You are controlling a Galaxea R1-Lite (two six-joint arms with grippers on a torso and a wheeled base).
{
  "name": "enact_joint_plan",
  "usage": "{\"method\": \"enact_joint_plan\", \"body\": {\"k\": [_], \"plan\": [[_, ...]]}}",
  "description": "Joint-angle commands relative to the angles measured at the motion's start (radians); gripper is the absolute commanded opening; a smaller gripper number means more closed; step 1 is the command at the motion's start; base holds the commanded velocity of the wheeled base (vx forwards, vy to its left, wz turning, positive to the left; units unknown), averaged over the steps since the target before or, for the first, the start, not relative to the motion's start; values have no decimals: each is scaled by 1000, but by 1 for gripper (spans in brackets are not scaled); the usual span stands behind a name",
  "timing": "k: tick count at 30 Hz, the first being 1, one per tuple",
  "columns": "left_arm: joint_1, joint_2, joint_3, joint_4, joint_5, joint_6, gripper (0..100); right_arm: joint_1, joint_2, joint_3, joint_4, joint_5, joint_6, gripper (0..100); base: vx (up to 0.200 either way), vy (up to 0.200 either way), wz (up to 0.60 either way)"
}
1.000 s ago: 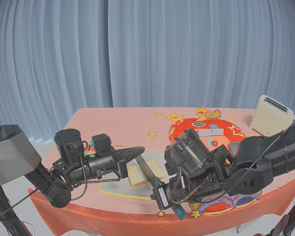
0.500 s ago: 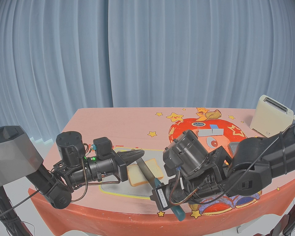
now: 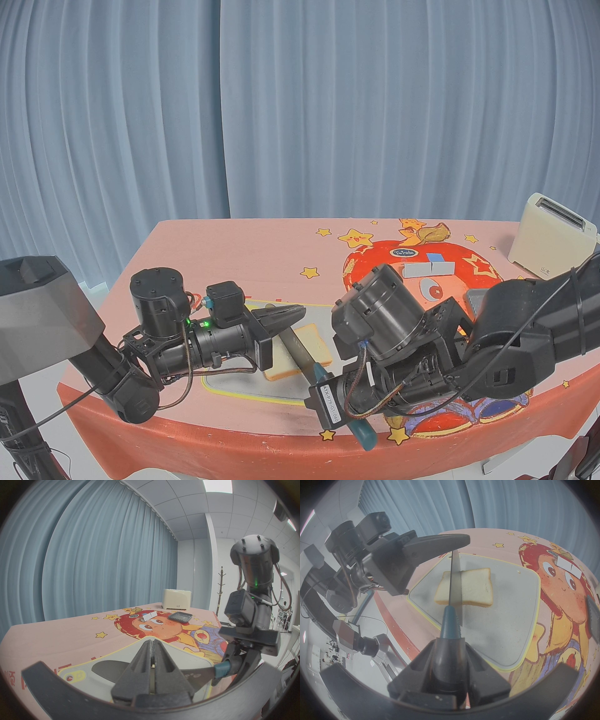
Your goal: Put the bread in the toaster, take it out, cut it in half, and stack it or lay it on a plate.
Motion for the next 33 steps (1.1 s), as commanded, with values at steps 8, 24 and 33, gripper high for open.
{"method": "enact_joint_plan", "body": {"k": [8,24,33], "plan": [[1,82,-17,6,3,-3,0,0,-4,-1,-1,-2,2,0,0,0,0],[1,77,-17,9,5,-13,0,0,1,0,-1,-2,0,0,0,0,0],[1,65,-20,11,5,-13,0,-2,13,2,-1,-2,-1,0,0,0,0]]}}
